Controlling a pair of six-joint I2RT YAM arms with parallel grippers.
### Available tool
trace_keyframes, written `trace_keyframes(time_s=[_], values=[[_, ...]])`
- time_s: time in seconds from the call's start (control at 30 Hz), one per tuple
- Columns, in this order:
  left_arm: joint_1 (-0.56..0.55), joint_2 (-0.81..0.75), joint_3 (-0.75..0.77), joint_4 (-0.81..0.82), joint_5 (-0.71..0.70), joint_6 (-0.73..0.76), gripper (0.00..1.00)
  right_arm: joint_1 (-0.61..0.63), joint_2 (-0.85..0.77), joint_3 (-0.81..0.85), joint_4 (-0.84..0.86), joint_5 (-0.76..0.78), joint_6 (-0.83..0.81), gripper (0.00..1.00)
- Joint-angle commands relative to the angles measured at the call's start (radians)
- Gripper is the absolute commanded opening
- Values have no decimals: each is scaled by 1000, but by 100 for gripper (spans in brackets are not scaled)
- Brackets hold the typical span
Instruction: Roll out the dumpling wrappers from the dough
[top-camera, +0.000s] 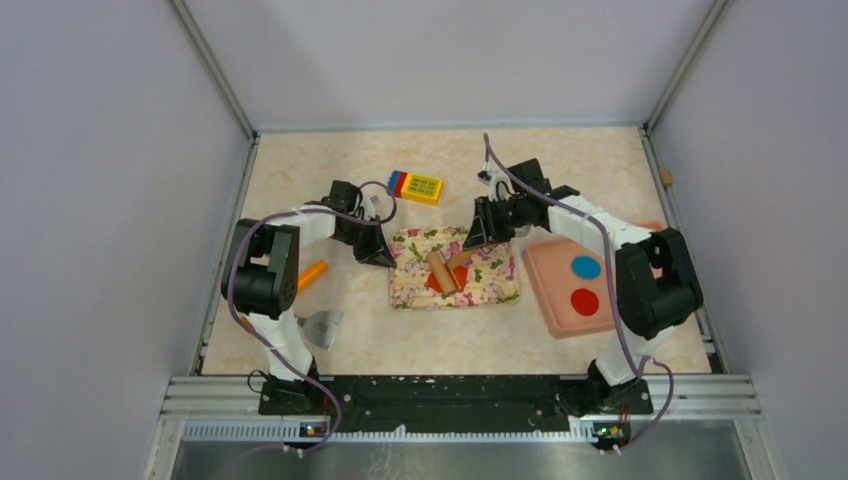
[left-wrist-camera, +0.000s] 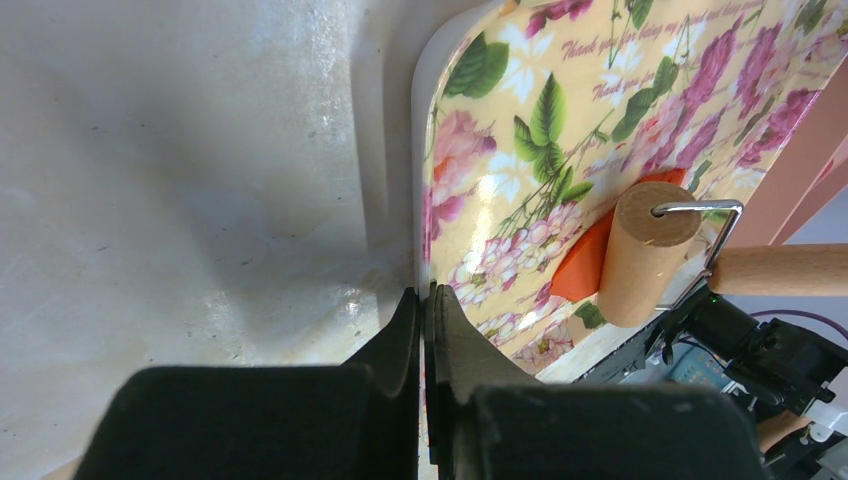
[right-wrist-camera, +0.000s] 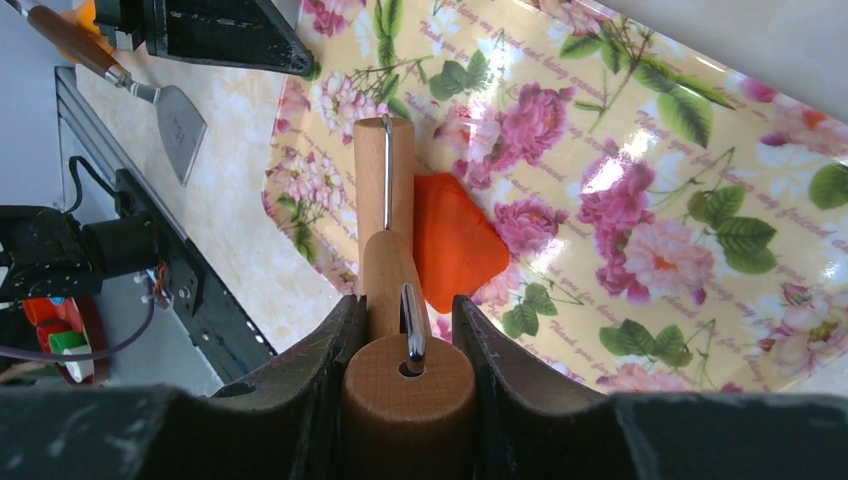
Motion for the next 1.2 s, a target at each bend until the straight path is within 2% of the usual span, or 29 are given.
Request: trace_keyframes(time_s=[0.0, 0.13, 0.4, 0.5, 0.6, 0.73, 0.83, 0.97, 1.17], values=[[8, 19, 14, 28, -44, -6, 0, 53, 95, -21, -40, 195, -77, 0], [11, 23, 14, 30, -42, -6, 0, 65, 143, -2, -19, 115, -35, 0], [13, 24, 19, 30, -44, -8, 0, 87, 202, 28, 4, 75, -3, 0], [14, 27, 23, 27, -44, -5, 0, 87, 212, 72, 62, -76, 15, 0], [15, 28, 29, 18, -45, 4, 0, 87, 209, 164, 115, -301, 46, 0], [16, 28, 27, 18, -45, 15, 0, 75, 161, 263, 85, -463, 53, 0], [16, 28, 28, 24, -49, 18, 0, 33, 80, 235, 59, -460, 58, 0], [16, 40, 48, 12, -49, 27, 0, -40, 2, 148, -25, -362, 36, 0], [16, 47, 47, 11, -43, 33, 0, -119, -18, 83, -99, -222, 24, 0]])
